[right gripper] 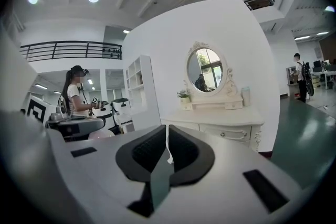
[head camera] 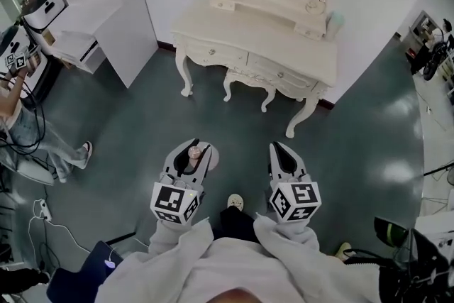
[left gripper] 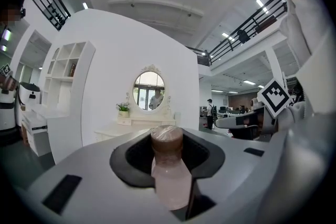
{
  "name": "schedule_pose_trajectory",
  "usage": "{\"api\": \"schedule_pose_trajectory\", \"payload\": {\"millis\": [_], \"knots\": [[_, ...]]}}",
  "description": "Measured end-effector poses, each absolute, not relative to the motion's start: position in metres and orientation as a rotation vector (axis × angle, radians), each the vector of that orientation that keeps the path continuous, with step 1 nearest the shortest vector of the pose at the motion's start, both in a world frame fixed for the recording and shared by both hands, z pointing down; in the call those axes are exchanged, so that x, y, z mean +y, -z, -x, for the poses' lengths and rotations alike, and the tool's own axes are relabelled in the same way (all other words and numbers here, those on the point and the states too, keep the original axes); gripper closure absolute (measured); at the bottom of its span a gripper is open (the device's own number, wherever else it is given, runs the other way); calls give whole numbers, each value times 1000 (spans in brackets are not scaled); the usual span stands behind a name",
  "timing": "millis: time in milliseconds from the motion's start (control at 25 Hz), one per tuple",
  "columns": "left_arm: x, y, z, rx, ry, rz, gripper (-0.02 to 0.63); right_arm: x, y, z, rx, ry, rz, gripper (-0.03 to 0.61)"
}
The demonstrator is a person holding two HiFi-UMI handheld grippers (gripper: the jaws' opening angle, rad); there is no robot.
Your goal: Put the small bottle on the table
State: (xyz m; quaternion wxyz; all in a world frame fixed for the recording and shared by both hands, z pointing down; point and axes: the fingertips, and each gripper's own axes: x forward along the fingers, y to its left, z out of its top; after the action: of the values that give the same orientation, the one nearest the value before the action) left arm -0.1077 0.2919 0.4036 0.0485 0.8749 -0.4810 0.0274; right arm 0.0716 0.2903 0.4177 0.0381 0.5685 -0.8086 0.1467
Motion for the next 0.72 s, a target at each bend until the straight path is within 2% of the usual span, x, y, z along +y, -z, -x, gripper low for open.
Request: {"api": "schedule_pose_trajectory", "payload": {"millis": [720], "knots": [[203, -398, 74, -1587, -80, -2637, 477, 195, -430, -119, -2543, -483, -1694, 538]]}}
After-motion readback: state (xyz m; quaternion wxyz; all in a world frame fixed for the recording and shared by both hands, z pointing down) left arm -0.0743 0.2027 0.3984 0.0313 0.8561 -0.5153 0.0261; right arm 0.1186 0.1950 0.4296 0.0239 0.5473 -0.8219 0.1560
